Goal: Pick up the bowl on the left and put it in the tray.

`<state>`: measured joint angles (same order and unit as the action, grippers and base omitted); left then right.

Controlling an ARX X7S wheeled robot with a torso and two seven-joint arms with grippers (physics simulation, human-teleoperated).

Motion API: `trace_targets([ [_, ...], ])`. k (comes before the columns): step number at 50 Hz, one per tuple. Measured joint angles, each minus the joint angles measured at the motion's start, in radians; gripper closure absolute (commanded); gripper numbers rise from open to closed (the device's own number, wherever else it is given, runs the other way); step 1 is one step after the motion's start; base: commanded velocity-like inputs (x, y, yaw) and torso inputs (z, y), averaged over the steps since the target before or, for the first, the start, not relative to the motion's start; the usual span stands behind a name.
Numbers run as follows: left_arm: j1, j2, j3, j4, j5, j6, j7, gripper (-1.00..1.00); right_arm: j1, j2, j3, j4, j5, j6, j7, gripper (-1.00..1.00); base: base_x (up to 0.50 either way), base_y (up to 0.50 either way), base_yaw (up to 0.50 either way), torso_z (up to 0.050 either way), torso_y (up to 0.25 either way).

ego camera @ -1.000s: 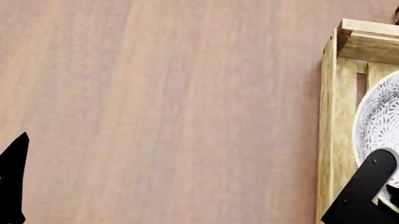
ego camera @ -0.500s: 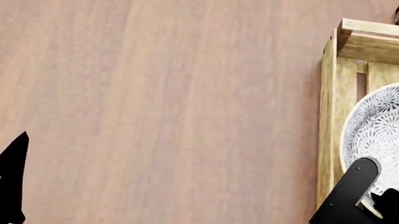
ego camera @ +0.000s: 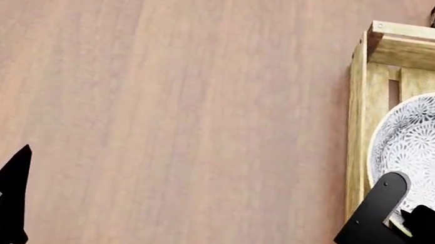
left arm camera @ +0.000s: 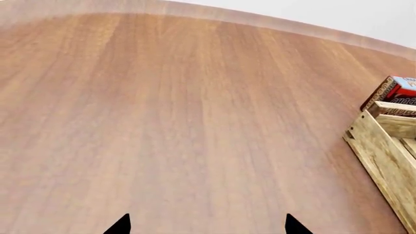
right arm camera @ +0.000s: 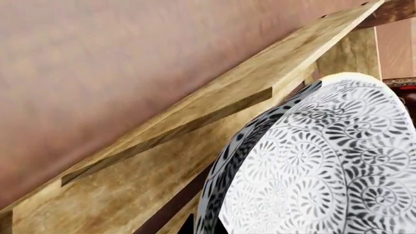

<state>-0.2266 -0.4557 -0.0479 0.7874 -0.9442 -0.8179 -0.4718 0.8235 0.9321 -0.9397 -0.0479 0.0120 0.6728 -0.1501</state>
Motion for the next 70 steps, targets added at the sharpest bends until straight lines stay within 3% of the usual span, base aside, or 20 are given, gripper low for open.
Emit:
trace_targets([
  [4,0.000,-0.001,0.001,-0.001,0.000,0.001,-0.001,-1.00,-0.002,-0.001,0.001,0.001,-0.001,-0.001,0.002,1.00,0.00,0.00,0.00,0.000,0.000],
  [5,0.000,-0.001,0.002,-0.001,-0.001,0.001,-0.002,-1.00,-0.002,-0.001,0.001,0.001,-0.002,-0.001,0.002,-1.00,0.00,0.00,0.00,0.000,0.000],
  [29,-0.004,-0.009,0.006,0.000,-0.009,0.006,-0.012,-1.00,0.001,0.023,0.000,-0.047,-0.028,0.036,-0.015,-1.00,0.00,0.00,0.00,0.000,0.000],
  [55,-0.011,-0.019,0.003,0.007,-0.024,0.009,-0.030,-1.00,0.121,0.208,0.094,-0.489,0.010,0.240,-0.150,-1.00,0.00,0.00,0.00,0.000,0.000],
  [70,-0.002,-0.026,0.001,0.008,-0.022,0.019,-0.031,-1.00,-0.017,0.279,0.186,-0.752,0.096,0.232,0.041,-1.00,0.00,0.00,0.00,0.000,0.000],
])
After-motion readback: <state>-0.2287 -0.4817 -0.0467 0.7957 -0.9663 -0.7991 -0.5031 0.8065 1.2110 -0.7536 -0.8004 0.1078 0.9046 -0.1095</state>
